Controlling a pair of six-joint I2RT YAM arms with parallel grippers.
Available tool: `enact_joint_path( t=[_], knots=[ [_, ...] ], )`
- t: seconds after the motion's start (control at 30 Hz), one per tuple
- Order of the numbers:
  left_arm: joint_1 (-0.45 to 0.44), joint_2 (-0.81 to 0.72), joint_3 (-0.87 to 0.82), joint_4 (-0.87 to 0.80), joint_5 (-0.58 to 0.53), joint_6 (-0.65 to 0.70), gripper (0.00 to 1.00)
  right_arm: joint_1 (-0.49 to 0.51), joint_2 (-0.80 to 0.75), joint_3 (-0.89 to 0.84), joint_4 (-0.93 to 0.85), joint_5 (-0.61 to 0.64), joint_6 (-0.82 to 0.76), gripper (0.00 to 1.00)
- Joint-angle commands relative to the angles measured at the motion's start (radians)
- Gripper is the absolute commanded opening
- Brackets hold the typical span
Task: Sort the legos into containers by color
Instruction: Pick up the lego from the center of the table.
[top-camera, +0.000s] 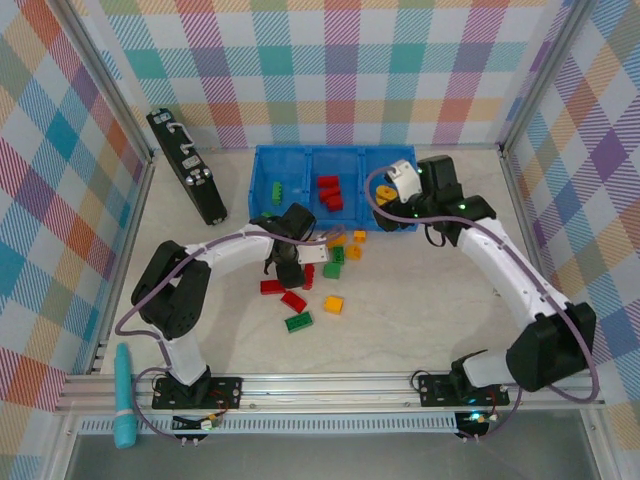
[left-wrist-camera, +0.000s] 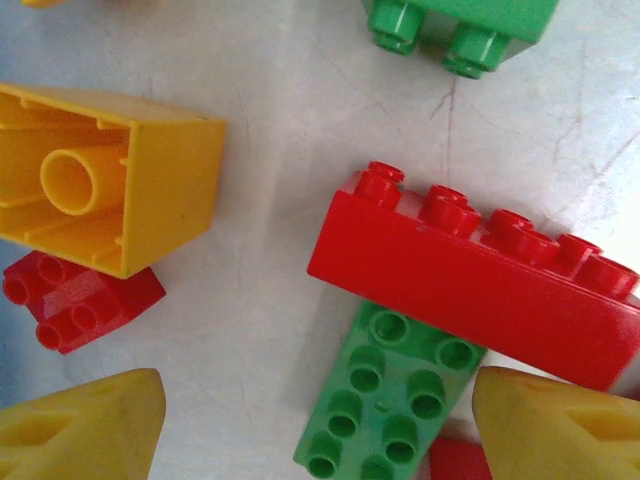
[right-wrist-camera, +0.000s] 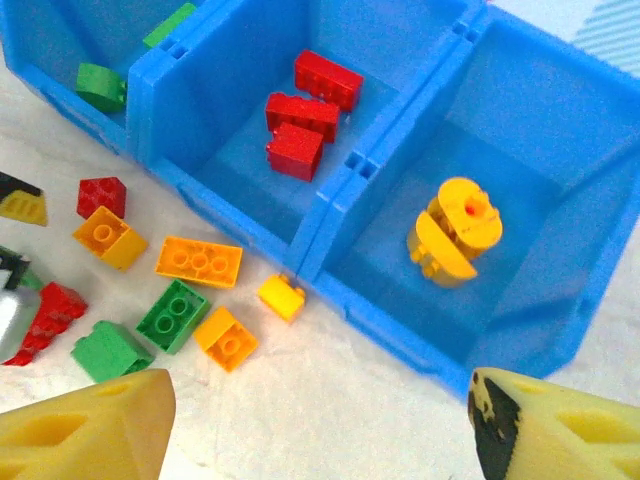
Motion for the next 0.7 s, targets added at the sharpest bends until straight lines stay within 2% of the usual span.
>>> enact_joint_path(
  t=[0.0,0.5,0.57,0.67],
  knots=[
    [-0.002,0.036,-0.013,0.035,-0.006,0.041,0.8,-0.026,-0.053,-0.03,-0.055,-0.044,0.076,0.78],
    [-0.002,0.108,-0.047,0.059,0.003,0.026,0.77,-0.087,-0.082,-0.034,-0.087,-0.038,0.049,0.8],
    [-0.002,0.118,-0.048,0.057,0.002,0.021,0.72,-0.088,-0.072,-0.029,-0.087,-0.044,0.047,0.8],
    [0.003,0.125,-0.043,0.045,0.004,0.004,0.52,-0.088,-0.06,-0.018,-0.087,-0.048,0.04,0.8]
  ],
)
